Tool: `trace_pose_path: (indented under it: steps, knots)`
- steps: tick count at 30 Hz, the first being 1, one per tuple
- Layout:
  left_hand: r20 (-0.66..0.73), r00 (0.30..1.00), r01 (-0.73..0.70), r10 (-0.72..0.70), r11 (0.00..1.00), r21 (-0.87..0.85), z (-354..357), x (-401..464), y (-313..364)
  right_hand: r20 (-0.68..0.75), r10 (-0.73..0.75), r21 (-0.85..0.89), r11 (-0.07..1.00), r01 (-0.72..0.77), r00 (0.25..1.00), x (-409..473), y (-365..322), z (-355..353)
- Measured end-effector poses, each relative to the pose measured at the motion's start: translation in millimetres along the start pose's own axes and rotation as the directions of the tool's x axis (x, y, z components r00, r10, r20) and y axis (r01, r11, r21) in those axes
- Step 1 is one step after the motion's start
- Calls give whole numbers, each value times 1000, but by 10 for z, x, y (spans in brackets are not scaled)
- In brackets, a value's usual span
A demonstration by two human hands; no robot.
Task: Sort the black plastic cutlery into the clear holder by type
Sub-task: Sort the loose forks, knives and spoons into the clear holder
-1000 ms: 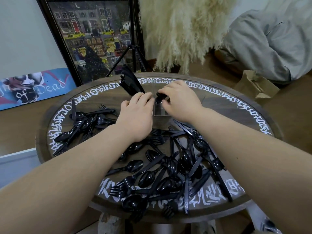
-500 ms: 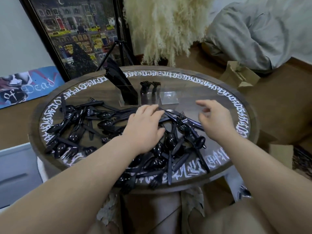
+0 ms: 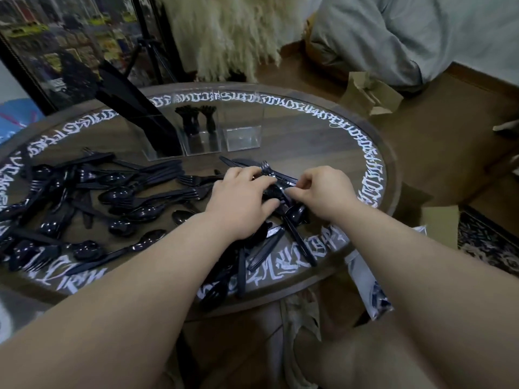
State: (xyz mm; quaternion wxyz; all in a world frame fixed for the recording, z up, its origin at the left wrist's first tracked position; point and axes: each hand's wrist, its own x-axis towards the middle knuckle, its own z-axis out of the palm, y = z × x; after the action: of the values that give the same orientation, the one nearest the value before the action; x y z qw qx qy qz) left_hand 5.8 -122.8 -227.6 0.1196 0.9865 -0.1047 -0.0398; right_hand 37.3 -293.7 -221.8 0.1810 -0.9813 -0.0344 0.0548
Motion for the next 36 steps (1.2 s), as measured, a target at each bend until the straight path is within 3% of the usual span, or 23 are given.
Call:
trace_pose_path:
  steps: [4,12,17,23,29,36]
  knots:
    - [3,1000,15,-15,999,48,35,61,8,81,-18,-48,999,22,997,48,-36,78]
    - [-111,989,93,-98,995,-48,-43,30,-75,52,52,30,998,-53,997,20,180,34]
    - [30,993,116,-116,993,21,-108,-22,-91,-14,59,93,994,-57,998,35,211,14]
    - [88,990,110,-112,994,28,-94,-15,-87,-62,47,233,972,-32,997,48,163,-4]
    - [114,989,86,-89,996,31,-81,-5,-99,55,-34,95,995,29,998,24,176,32]
    - [102,989,97,-105,992,79,-56,19,-73,-52,64,11,998,-63,997,69,260,53]
